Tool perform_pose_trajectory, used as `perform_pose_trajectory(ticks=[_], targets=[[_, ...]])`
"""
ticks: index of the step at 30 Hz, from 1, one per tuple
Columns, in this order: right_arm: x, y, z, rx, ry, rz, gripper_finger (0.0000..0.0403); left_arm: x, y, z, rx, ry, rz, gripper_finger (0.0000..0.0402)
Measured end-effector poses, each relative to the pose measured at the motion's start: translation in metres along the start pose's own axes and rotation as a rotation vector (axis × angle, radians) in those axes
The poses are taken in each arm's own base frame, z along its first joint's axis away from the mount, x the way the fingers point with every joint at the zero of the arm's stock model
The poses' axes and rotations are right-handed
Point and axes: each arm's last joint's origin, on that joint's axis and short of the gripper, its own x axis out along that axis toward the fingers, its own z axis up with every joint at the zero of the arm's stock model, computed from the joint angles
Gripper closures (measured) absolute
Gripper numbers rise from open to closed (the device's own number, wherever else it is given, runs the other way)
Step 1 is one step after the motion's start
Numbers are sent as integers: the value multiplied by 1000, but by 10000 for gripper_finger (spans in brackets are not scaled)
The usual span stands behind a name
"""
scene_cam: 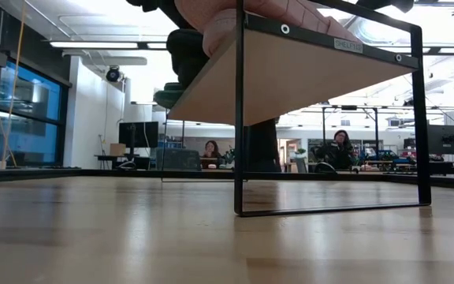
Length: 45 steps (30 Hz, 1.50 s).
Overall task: Pick and place slides into the shelf
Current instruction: Put the green pair of slides on the shelf
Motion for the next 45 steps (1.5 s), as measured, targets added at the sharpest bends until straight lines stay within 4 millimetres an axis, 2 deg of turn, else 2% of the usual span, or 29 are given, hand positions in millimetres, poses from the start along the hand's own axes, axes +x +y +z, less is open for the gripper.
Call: perform_pose_trajectory(ticks=[13, 22, 28, 45], targets=[[0, 0, 0, 0, -3, -8, 341, -14, 7, 16, 89, 24, 22, 337], [0, 0, 0, -4, -6, -16, 341, -14, 7, 15, 80, 37, 20, 337], [0, 0, 0, -11, -6, -16, 341, -6, 12, 19, 54, 61, 12, 336], [0, -1, 0, -17, -9, -21, 341, -2, 14, 12, 78, 98, 16, 337]])
